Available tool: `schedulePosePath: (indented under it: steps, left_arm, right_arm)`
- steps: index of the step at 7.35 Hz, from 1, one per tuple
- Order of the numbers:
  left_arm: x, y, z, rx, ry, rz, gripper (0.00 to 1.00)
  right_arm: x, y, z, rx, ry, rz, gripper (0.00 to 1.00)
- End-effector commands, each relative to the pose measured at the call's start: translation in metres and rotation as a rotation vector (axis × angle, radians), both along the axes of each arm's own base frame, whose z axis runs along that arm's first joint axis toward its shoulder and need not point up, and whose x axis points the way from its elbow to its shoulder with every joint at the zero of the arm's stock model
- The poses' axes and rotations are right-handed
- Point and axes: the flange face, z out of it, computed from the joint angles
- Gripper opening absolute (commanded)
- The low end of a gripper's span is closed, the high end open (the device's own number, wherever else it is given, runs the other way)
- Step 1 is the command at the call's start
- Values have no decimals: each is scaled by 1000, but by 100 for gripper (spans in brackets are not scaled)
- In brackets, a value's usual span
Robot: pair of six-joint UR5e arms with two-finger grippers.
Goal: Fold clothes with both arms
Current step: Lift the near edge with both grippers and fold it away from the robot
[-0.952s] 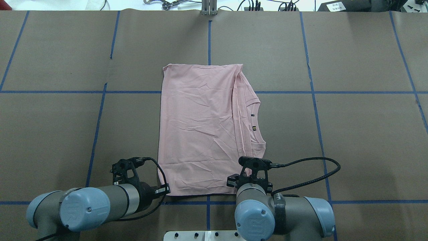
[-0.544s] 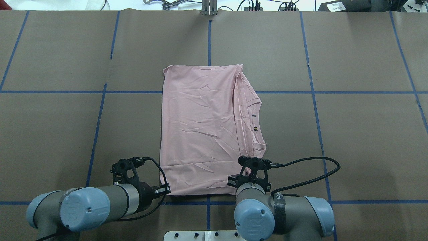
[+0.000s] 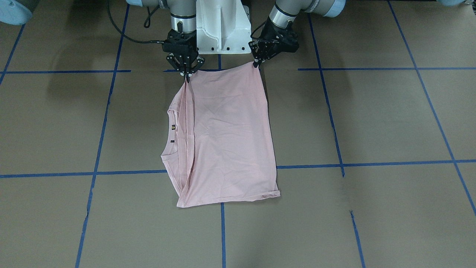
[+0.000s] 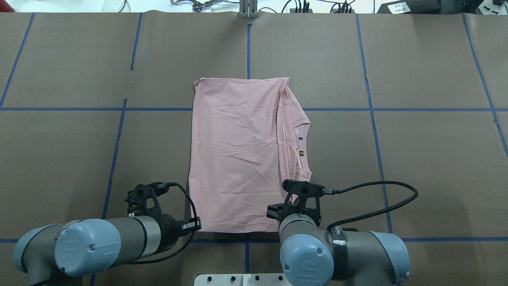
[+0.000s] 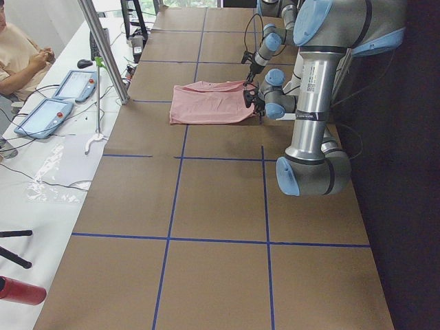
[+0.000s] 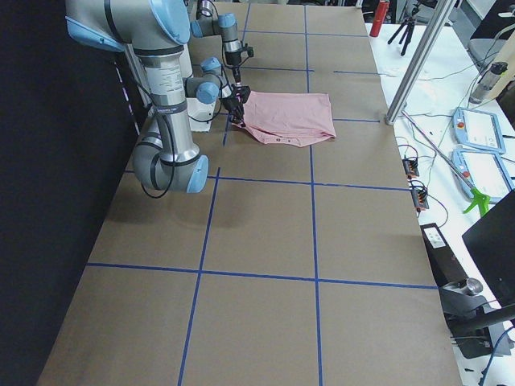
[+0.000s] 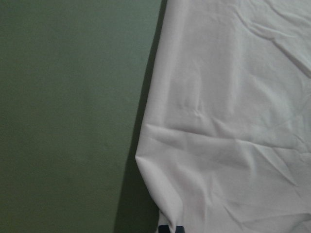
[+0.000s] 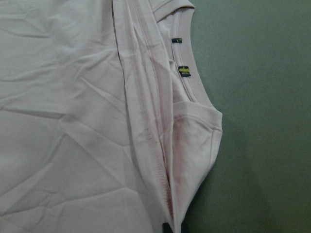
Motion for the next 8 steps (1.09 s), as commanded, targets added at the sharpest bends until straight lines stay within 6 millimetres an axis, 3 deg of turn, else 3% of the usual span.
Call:
schedulePosePath:
  steps: [1, 2, 3, 4, 5, 6, 8]
  left_arm:
    - [-72, 20, -63, -25, 9, 65, 0]
    - [-118, 30, -93, -33, 16, 89, 0]
    - [-133, 33, -120, -37, 19, 96, 0]
    - [-126, 32, -131, -35, 14, 98, 0]
    - [-121, 21, -127, -4, -10, 86, 0]
    - [-116, -1, -118, 38, -53, 62, 0]
    - [-85, -57, -103, 82, -151, 4, 0]
  right_arm:
    - [61, 13, -45, -15, -33, -22, 0]
    - [93, 28, -66, -46, -54, -43, 0]
    - [114, 37, -87, -49, -64, -62, 0]
    - [113, 38, -93, -51, -65, -64, 0]
    - [104, 39, -91, -51, -49, -70, 0]
    - [92, 21, -88, -43, -27, -42, 0]
    - [64, -28, -83, -5, -23, 4, 0]
